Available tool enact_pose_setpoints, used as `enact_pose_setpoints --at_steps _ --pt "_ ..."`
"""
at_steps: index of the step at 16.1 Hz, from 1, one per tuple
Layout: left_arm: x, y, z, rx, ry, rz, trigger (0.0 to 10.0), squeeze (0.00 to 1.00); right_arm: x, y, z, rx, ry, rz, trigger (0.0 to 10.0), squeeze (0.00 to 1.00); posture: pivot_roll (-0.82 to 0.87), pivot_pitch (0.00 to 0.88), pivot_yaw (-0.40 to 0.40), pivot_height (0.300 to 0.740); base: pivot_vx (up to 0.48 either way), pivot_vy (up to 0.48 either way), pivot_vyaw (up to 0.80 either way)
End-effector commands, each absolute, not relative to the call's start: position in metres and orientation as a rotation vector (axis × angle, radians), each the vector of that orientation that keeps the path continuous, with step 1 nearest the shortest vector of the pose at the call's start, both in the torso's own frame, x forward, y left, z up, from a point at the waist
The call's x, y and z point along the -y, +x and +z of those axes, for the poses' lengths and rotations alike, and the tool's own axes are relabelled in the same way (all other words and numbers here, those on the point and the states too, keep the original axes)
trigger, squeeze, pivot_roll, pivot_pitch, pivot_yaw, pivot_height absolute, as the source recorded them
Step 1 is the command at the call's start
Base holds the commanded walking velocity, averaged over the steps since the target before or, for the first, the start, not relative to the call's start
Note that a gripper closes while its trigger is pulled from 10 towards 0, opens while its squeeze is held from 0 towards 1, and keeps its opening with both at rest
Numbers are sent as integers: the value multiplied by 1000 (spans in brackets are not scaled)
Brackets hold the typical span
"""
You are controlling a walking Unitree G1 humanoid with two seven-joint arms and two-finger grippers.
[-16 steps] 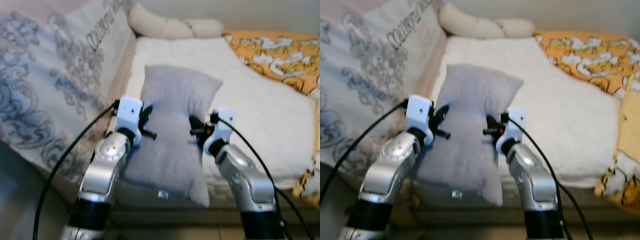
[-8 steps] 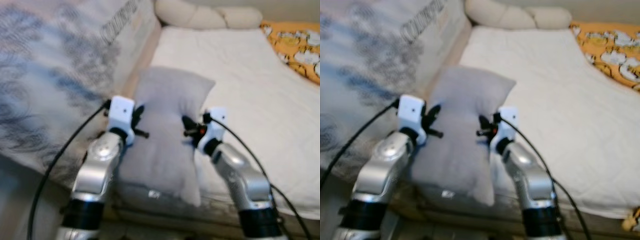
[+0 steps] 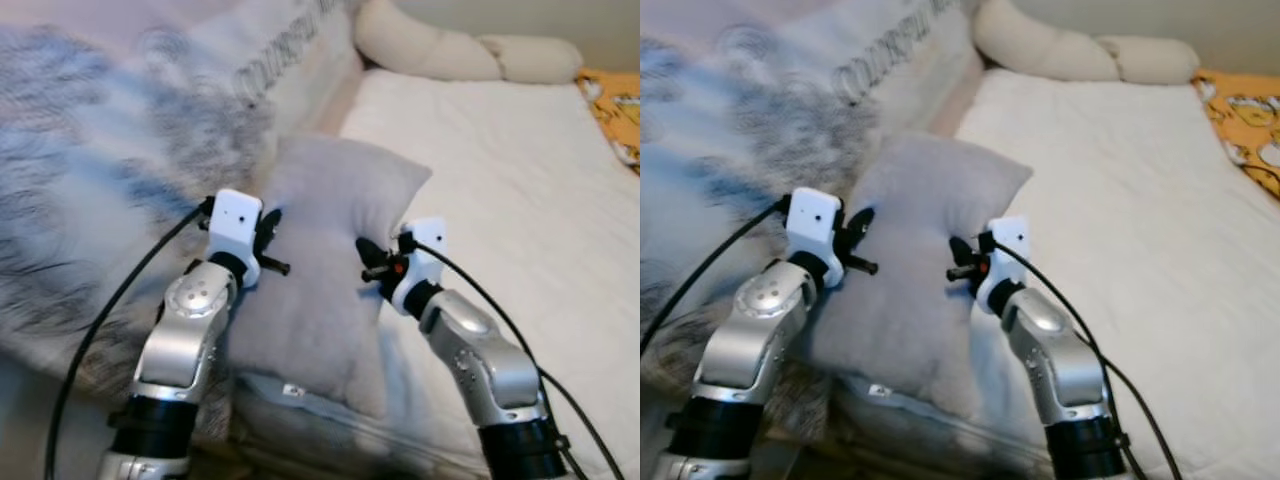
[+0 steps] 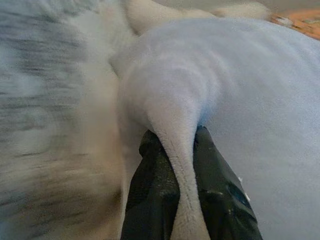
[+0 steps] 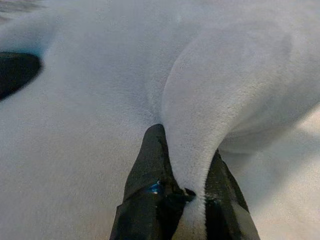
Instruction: Clean up the room
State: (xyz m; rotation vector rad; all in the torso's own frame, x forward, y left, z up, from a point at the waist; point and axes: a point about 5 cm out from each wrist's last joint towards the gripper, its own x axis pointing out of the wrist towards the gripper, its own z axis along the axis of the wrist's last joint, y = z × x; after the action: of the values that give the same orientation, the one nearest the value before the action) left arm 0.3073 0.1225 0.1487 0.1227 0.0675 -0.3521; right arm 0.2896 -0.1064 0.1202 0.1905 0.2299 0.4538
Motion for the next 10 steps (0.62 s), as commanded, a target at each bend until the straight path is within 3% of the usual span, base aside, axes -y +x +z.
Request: enact_pose_setpoints --at_steps 1,10 --pt "-126 310 159 -23 151 -351 10000 0 112 289 120 -229 184 427 10000 0 24 0 15 740 0 0 0" --pt "-124 310 158 -38 164 -385 10000 0 115 290 118 -238 189 396 10000 0 17 0 27 740 0 0 0"
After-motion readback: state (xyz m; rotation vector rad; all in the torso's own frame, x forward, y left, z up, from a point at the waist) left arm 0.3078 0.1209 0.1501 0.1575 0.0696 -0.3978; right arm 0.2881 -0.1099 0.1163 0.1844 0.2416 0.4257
